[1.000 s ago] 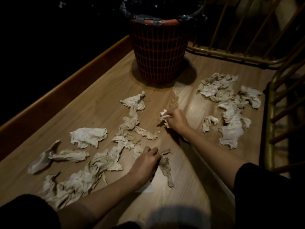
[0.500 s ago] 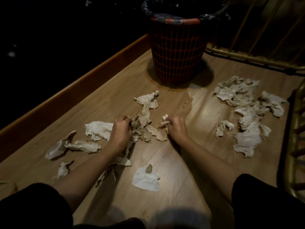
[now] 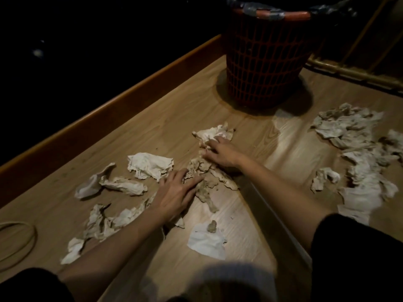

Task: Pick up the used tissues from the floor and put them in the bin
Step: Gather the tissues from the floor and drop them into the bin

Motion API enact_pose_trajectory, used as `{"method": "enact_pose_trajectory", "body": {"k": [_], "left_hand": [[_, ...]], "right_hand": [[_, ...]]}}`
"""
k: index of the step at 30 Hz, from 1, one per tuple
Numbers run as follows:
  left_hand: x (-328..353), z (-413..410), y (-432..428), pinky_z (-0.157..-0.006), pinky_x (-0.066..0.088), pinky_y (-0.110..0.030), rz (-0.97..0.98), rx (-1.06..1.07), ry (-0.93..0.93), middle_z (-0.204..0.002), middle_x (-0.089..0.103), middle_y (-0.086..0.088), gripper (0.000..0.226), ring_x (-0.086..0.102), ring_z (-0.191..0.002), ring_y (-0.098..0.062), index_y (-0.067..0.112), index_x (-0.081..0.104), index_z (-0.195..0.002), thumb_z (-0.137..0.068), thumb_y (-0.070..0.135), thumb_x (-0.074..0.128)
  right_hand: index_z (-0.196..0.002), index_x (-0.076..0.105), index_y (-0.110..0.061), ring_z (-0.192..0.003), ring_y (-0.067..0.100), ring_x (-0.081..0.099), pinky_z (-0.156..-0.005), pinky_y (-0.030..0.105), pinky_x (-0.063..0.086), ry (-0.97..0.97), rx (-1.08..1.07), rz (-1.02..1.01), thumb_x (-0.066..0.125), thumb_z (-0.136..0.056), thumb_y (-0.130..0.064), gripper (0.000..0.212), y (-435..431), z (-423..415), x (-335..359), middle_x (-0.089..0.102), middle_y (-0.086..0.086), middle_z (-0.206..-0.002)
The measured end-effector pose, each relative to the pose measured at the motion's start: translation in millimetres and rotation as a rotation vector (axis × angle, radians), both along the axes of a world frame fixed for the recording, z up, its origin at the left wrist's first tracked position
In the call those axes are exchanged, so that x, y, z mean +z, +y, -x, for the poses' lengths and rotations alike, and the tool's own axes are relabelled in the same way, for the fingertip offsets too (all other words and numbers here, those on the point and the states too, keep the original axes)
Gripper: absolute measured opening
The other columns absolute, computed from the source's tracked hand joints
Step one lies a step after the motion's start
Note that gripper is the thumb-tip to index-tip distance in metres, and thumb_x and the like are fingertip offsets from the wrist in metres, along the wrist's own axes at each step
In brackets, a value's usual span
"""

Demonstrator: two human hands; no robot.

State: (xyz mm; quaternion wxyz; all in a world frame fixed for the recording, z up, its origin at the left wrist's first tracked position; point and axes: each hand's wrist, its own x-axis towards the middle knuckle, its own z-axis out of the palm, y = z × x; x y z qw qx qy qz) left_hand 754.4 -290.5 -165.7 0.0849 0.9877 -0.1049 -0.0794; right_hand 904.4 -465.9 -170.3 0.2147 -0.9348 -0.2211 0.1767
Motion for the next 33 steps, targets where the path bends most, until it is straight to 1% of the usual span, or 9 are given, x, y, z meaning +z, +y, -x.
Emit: {"method": "enact_pose_trajectory", "body": {"k": [3, 7, 11, 15, 19, 23, 28, 30, 33], "left_hand": [[3.4, 7.3, 1.7, -0.095, 0.041, -0.05, -0.063, -0.015, -0.003, -0.145, 0.035, -0.01, 0.041, 0.037, -0.125, -0.032, 0.045, 0.035, -0.134, -0.092, 0.046, 0.037], [9.2, 13.7, -5.3, -0.088, 0.046, -0.042, 0.076, 0.036, -0.069, -0.129, 0.054, -0.016, 0.03, 0.049, -0.11, -0.036, 0.021, 0.061, -0.119, -0.092, 0.028, 0.049], [16.0, 9.9, -0.1, -0.079, 0.049, -0.039, 0.149, 0.065, -0.082, -0.105, 0.063, -0.017, 0.019, 0.057, -0.098, -0.035, 0.012, 0.07, -0.101, -0.086, 0.012, 0.058], [28.4, 1.6, 20.9, -0.069, 0.044, -0.031, 0.213, 0.129, -0.167, -0.089, 0.067, -0.019, 0.019, 0.061, -0.084, -0.036, 0.008, 0.073, -0.092, -0.077, 0.002, 0.065], [35.0, 12.5, 32.2, -0.081, 0.047, -0.039, 0.164, 0.101, -0.173, -0.106, 0.066, -0.019, 0.029, 0.058, -0.096, -0.037, 0.009, 0.07, -0.102, -0.075, -0.001, 0.066], [27.7, 45.2, 42.2, -0.088, 0.05, -0.046, 0.083, -0.004, -0.086, -0.122, 0.058, -0.021, 0.037, 0.053, -0.107, -0.04, 0.01, 0.067, -0.109, -0.073, -0.001, 0.069], [25.1, 89.2, 45.6, -0.099, 0.041, -0.054, -0.111, 0.131, 0.014, -0.15, 0.03, -0.015, 0.052, 0.033, -0.13, -0.04, 0.021, 0.048, -0.13, -0.079, 0.022, 0.059], [23.0, 108.7, 42.3, -0.102, 0.029, -0.06, -0.236, 0.202, 0.166, -0.157, 0.012, -0.008, 0.071, 0.017, -0.139, -0.038, 0.028, 0.03, -0.14, -0.075, 0.037, 0.056], [18.8, 123.3, 42.9, -0.105, 0.034, -0.058, -0.18, 0.291, 0.276, -0.158, 0.002, -0.007, 0.085, 0.012, -0.14, -0.037, 0.029, 0.017, -0.144, -0.072, 0.029, 0.061]], "right_hand": [[-0.13, 0.047, -0.021, -0.127, 0.033, 0.038, -0.102, 0.045, 0.038, -0.179, 0.049, 0.045, 0.058, -0.087, -0.041, 0.049, -6.1, 46.7, -2.9, 0.044, 0.015, -0.137], [-0.11, 0.064, -0.01, -0.106, 0.037, 0.047, -0.087, 0.049, 0.048, -0.366, -0.041, -0.111, 0.057, -0.083, -0.005, 0.029, -7.4, 89.0, -18.6, 0.059, 0.018, -0.11], [-0.101, 0.07, -0.006, -0.097, 0.037, 0.055, -0.083, 0.039, 0.046, -0.277, -0.109, -0.255, 0.052, -0.076, 0.01, 0.035, -6.3, 79.1, -9.5, 0.064, 0.019, -0.098], [-0.107, 0.07, -0.014, -0.097, 0.029, 0.064, -0.078, 0.029, 0.05, -0.043, -0.449, -0.36, 0.056, -0.083, 0.003, 0.032, -16.5, 55.3, 14.7, 0.07, 0.014, -0.105], [-0.11, 0.062, -0.025, -0.086, 0.019, 0.063, -0.06, 0.025, 0.049, 0.051, -0.443, -0.466, 0.054, -0.086, 0.001, 0.036, -24.8, 84.5, 34.2, 0.063, 0.005, -0.11], [-0.122, 0.052, -0.022, -0.117, 0.025, 0.046, -0.097, 0.038, 0.042, -0.032, -0.219, -0.398, 0.049, -0.088, -0.004, 0.039, -13.3, 157.8, 19.7, 0.054, 0.007, -0.124], [-0.133, 0.04, -0.028, -0.123, 0.031, 0.039, -0.101, 0.045, 0.042, -0.3, 0.168, -0.079, 0.056, -0.088, -0.034, 0.048, -25.0, 231.7, -13.9, 0.045, 0.008, -0.14], [-0.129, 0.047, -0.025, -0.117, 0.033, 0.046, -0.094, 0.045, 0.048, -0.343, 0.203, -0.07, 0.062, -0.086, -0.029, 0.047, -32.6, 236.9, -25.1, 0.048, 0.011, -0.138], [-0.12, 0.056, -0.02, -0.104, 0.028, 0.05, -0.08, 0.041, 0.052, -0.351, 0.234, -0.205, 0.062, -0.083, -0.005, 0.04, -37.4, 222.5, -30.9, 0.056, 0.009, -0.125]]}}
